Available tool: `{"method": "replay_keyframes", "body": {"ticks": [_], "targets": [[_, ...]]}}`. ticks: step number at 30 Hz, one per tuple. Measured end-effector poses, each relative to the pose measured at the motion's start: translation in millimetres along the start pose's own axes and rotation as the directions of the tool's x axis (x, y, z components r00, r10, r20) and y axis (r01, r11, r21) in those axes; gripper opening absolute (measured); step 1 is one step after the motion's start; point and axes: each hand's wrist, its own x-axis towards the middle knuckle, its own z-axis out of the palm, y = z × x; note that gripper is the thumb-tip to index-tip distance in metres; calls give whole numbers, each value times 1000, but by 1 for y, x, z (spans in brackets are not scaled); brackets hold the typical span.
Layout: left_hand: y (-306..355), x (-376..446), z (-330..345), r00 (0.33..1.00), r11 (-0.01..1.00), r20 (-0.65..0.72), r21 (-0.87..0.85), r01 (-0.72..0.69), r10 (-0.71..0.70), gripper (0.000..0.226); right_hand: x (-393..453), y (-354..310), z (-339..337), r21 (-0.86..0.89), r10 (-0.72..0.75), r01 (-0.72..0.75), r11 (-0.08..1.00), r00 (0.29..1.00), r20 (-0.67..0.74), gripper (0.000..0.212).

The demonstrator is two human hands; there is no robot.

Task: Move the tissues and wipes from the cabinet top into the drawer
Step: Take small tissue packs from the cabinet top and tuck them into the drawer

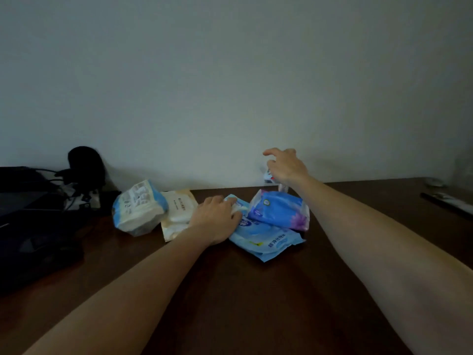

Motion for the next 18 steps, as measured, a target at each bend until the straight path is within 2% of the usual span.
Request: {"method": "replay_keyframes", "body": {"ticks": [2, 4, 6, 10, 12, 15, 18], "targets": [[3, 10, 14, 999, 996, 37, 84, -41, 38, 53, 21, 13, 4, -116, 80, -67, 991, 990, 116, 54], [4, 19, 20, 997, 992, 39, 109, -69, 65, 54, 38, 23, 16, -185, 130, -85, 979, 961, 244, 49], [5, 25, 22, 996, 991, 21, 102, -88, 86, 49, 49, 32, 30, -156, 192, -151, 976, 936, 295, 42], [1, 26, 29, 986, 982, -65, 129, -141, 151, 36, 51, 36, 44, -137, 178, -150, 979, 958, 224, 41], [0, 28, 28, 987, 988, -95, 105, -116, 126, 41, 41, 30, 36, -59, 126, -119, 991, 985, 121, 47], [10, 23, 19, 992, 997, -100, 30, -74, 77, 51, 18, 13, 15, 1, -12, 12, 1000, 994, -110, 51], [15, -4, 2, 988, 997, -152, -66, -48, 38, 48, -23, -15, -9, 68, -122, 134, 989, 979, -161, 52]]}}
